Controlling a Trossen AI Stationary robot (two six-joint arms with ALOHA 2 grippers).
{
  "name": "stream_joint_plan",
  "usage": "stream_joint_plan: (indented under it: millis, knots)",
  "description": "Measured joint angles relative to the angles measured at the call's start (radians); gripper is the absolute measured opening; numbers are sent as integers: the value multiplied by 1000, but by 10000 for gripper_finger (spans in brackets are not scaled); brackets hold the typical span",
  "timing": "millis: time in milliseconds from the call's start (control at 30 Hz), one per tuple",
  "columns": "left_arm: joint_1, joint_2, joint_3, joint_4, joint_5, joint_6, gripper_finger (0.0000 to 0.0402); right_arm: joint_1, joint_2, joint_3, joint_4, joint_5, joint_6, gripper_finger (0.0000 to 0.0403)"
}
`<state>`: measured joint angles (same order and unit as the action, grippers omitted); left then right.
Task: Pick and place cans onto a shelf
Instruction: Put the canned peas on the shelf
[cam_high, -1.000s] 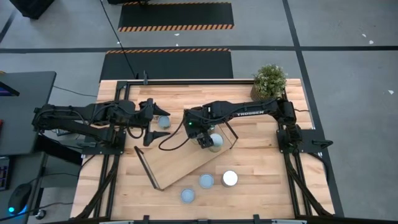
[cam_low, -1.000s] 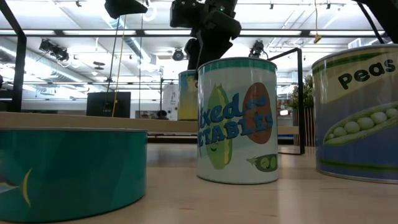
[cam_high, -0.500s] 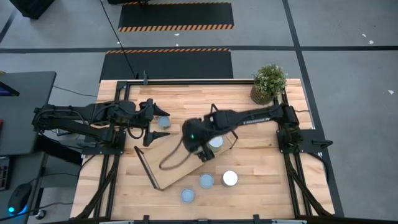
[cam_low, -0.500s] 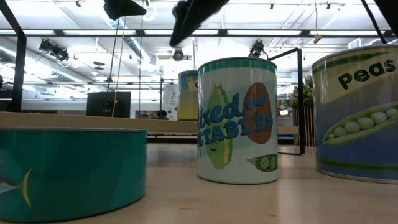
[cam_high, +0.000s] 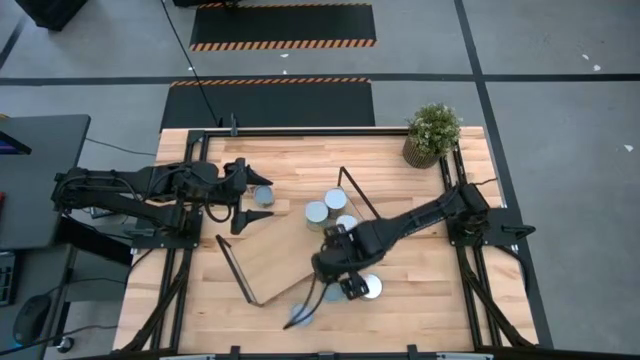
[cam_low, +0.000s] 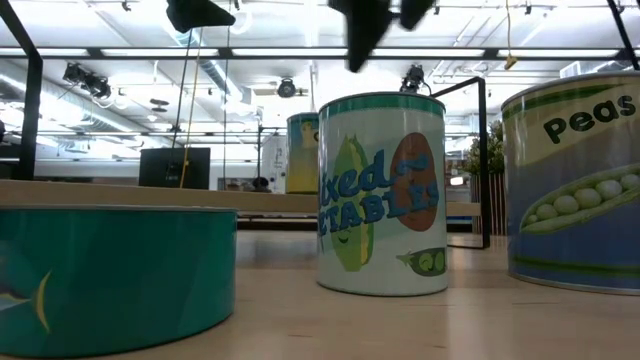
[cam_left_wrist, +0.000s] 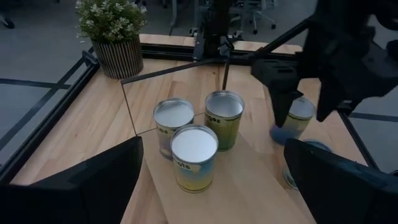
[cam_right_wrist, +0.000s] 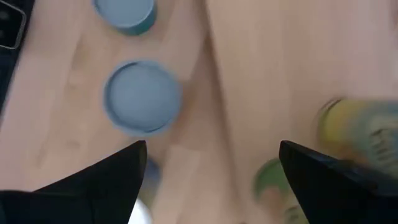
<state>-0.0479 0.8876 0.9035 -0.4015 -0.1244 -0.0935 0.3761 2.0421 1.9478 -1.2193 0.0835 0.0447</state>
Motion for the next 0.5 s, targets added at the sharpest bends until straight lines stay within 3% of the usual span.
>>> stream_joint_plan:
  millis: [233,500]
  knots:
    - [0,0,0,0,-10,0,396,52,-7,-68,-111,-4,240,373]
    - [0,0,0,1,-10,0,396,97,-24,-101,-102,-2,407,373]
